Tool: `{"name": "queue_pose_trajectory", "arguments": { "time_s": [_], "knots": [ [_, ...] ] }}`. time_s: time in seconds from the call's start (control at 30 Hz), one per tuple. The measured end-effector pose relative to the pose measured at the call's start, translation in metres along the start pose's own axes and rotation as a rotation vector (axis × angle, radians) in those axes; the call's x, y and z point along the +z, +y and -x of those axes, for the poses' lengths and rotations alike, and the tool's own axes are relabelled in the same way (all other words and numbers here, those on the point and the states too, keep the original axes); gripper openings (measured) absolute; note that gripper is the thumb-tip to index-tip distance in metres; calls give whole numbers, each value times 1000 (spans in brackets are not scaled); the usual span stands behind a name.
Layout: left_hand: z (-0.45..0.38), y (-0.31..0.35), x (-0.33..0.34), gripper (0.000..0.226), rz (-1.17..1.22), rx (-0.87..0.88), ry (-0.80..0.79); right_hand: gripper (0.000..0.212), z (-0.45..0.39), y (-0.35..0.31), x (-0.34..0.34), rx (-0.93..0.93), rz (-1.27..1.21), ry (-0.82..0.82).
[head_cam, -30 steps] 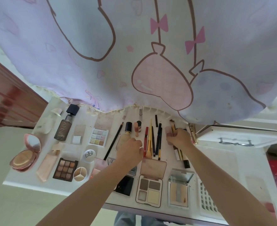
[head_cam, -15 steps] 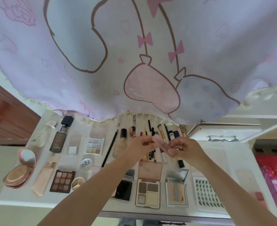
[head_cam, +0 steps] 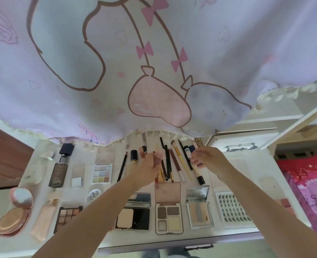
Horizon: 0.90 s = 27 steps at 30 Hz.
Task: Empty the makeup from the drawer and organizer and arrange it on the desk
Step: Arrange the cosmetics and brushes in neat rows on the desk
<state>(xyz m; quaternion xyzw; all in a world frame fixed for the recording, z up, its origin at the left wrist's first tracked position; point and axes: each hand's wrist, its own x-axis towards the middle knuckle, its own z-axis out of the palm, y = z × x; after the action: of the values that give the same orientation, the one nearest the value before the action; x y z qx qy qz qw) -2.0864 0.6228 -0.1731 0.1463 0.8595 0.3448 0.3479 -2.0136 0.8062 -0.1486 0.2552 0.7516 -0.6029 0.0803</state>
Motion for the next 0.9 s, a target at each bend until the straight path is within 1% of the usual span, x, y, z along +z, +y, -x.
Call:
{"name": "queue_pose_trajectory", "arguments": {
  "time_s": [0.03,0.07,0.13,0.23,0.3,0.33,0.4,0.47,0.57,0.67,0.73,0.8,0.87,0.9],
  "knots": [
    [0,-1,-2,26,-143,15,22,17,0,-3,3,18,38,-24],
    [2,1,-3,23,-213,35,11,17,1,-7,6,35,80,-51],
    [10,7,-5,24,-266,117,-6,19,1,-13,14,89,140,-114],
    [20,14,-7,19,-309,289,136,18,2,-23,25,187,118,-183],
    [24,16,-7,19,-312,381,193,24,3,-27,29,191,109,-200],
    [25,15,-8,22,-319,419,219,28,3,-28,29,173,118,-204],
    [26,15,-11,33,-345,452,303,30,3,-30,29,142,92,-212],
    [29,15,-15,38,-381,461,366,29,4,-31,27,138,-6,-237],
    [29,18,-22,38,-328,473,376,26,7,-31,24,63,-117,-252],
    [31,21,-28,35,-220,478,352,23,10,-33,28,-42,-114,-194],
    [32,22,-32,33,-181,496,354,22,9,-33,32,-64,-122,-144],
    [32,24,-35,33,-181,532,357,21,7,-36,35,-46,-169,-112],
    [32,26,-37,36,-310,597,409,24,7,-42,35,59,-281,-159],
    [33,28,-38,37,-393,647,447,30,8,-47,35,132,-302,-198]
  ]
}}
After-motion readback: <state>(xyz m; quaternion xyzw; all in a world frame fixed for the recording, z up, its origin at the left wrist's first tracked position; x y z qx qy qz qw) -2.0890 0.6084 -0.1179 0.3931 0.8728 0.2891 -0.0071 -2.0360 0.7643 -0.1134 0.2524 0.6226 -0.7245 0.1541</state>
